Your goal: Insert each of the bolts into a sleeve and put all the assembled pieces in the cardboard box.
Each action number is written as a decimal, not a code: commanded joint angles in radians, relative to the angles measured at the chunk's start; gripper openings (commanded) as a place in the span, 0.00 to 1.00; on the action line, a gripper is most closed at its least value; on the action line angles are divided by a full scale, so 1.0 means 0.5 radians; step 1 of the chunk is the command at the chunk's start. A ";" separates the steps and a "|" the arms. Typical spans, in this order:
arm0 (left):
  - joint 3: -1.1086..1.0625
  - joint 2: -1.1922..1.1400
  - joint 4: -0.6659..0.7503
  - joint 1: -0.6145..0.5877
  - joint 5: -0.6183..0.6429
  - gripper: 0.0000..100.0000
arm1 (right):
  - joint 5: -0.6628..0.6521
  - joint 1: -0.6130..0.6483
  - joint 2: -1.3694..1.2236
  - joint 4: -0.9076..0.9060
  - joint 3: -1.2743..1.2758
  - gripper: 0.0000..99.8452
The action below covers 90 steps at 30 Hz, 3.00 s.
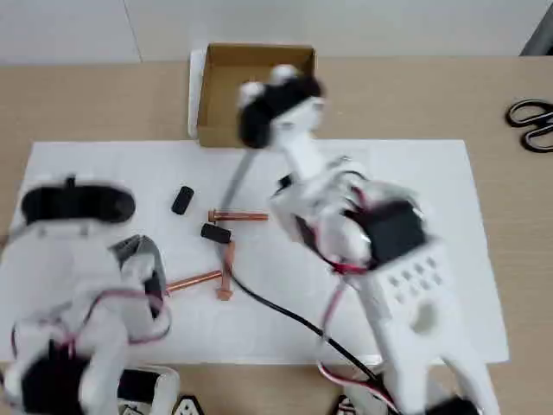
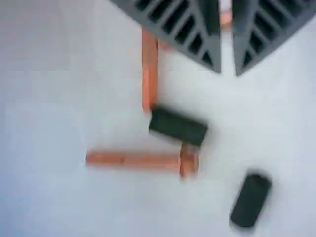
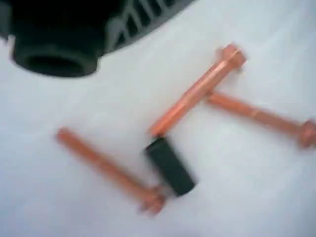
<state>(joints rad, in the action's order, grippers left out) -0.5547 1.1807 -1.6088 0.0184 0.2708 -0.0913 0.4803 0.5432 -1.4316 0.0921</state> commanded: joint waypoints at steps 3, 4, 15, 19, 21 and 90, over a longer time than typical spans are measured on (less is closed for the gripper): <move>0.394 -0.779 -0.061 0.015 0.482 0.01 | -0.018 -0.345 0.747 0.535 0.908 0.00; 0.453 -0.893 -0.058 0.040 0.577 0.01 | -0.021 -0.407 0.885 0.609 1.096 0.00; 0.937 -1.906 0.129 0.589 1.387 0.01 | -0.034 -0.855 2.242 0.612 2.326 0.00; 1.023 -2.013 0.245 0.617 1.657 0.01 | -0.034 -0.879 2.545 0.410 2.498 0.00; 1.023 -2.059 0.353 0.592 1.811 0.01 | -0.034 -0.882 2.539 0.385 2.498 0.00; 1.247 -3.244 0.608 0.411 2.912 0.15 | -0.037 -0.882 2.334 0.370 2.504 0.00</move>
<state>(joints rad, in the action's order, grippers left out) 0.0345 -0.4457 -1.3172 0.2332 1.7192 -0.1005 0.0460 1.7154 -1.2398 1.3518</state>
